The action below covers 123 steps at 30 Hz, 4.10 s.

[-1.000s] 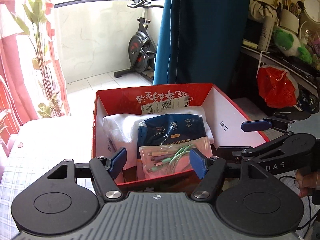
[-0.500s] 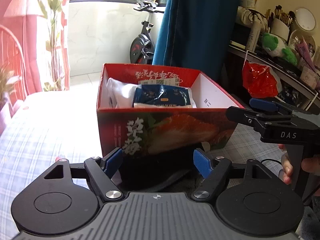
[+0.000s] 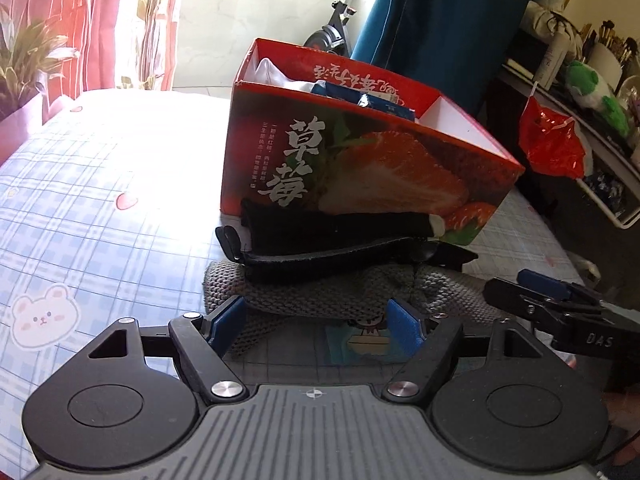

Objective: Organize soft objects
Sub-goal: 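Move both grippers down to the grey knit cloth beside the box, then close both grippers on the grey knit cloth and lift it, then lower the grey cloth into the red box over the cable bag, release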

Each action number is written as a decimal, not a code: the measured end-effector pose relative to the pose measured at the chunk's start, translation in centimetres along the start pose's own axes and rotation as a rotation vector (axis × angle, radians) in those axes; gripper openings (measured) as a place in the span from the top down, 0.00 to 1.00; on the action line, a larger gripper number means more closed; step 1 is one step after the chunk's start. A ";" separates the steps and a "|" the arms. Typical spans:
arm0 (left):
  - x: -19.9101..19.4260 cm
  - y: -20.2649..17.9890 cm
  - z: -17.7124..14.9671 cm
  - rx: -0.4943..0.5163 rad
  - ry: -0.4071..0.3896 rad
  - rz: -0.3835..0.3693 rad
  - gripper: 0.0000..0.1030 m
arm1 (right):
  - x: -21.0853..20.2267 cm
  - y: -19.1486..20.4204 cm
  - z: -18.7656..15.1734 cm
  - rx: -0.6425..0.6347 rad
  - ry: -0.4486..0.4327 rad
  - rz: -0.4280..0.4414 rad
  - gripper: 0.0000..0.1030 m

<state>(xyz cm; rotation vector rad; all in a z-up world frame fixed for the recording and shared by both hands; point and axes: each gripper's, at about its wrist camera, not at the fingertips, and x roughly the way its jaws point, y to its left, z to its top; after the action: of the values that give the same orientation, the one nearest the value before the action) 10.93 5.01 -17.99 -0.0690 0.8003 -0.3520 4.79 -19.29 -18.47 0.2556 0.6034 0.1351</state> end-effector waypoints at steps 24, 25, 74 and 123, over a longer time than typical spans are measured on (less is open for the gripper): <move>3.9 2.1 -0.5 -0.185 -0.045 0.013 0.16 | 2.5 -0.5 -1.5 0.068 0.101 0.077 0.18; 3.8 1.9 -0.6 -0.183 -0.046 0.016 0.17 | 2.5 -0.4 -1.5 0.066 0.104 0.081 0.19; -6.8 -3.0 -1.2 0.115 -0.406 0.102 0.83 | -2.9 2.0 0.7 -0.017 -0.126 0.211 0.82; 10.9 -3.6 16.6 0.104 0.058 -0.047 0.83 | 13.4 -1.2 15.3 0.115 0.126 -0.026 0.89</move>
<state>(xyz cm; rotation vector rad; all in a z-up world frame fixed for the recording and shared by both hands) 28.76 -3.17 -13.25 0.0194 0.8380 -0.4410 24.56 -20.79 -13.94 0.3525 0.7408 0.0923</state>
